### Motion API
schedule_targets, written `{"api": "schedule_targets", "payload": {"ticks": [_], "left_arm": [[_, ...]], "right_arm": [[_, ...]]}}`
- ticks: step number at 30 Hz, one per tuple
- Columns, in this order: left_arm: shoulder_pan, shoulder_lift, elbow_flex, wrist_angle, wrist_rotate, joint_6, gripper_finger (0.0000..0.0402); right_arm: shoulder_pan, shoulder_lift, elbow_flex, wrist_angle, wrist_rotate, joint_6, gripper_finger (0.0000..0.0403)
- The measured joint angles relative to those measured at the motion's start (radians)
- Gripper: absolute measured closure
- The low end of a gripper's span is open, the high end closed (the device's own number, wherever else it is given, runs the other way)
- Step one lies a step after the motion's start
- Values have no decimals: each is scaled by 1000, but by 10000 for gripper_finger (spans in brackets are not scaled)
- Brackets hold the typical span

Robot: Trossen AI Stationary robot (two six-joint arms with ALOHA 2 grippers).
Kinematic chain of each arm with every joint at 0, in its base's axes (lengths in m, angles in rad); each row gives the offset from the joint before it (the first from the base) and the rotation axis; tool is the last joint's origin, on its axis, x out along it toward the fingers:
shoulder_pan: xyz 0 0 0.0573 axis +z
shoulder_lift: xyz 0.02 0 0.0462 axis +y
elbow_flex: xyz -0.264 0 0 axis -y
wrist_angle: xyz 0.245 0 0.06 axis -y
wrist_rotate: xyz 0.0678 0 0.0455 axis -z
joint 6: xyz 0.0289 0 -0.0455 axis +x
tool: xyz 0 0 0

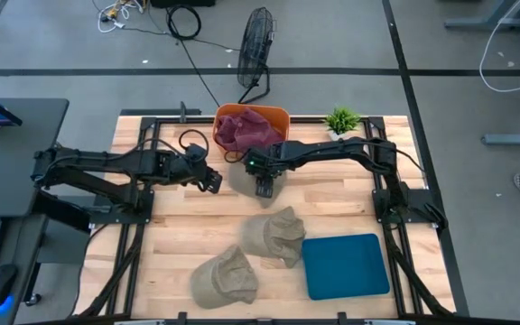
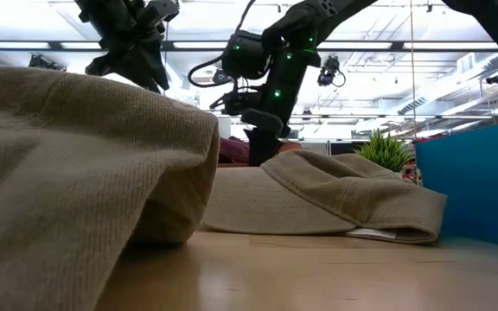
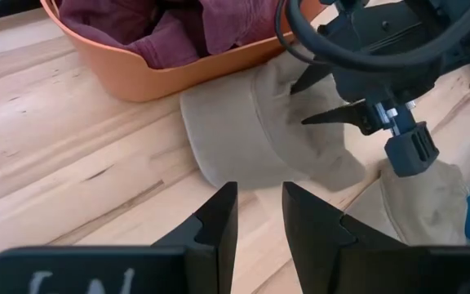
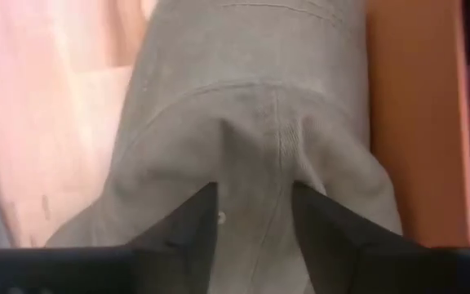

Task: Pick & Place hat
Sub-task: Put the top brown cap into the blue bin

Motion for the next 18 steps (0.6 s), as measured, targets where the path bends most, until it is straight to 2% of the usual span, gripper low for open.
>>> {"api": "schedule_targets", "payload": {"ticks": [6, 8, 11, 18], "left_arm": [[0, 0, 0, 0, 0, 15, 301], [0, 0, 0, 0, 0, 15, 301], [0, 0, 0, 0, 0, 17, 301], [0, 0, 0, 2, 0, 21, 301]], "right_arm": [[-5, -3, 0, 11, -40, -45, 376], [-3, -13, 0, 11, -41, -86, 393], [5, -30, 2, 18, -35, -172, 363], [22, -32, 2, 94, -67, -390, 240]]}}
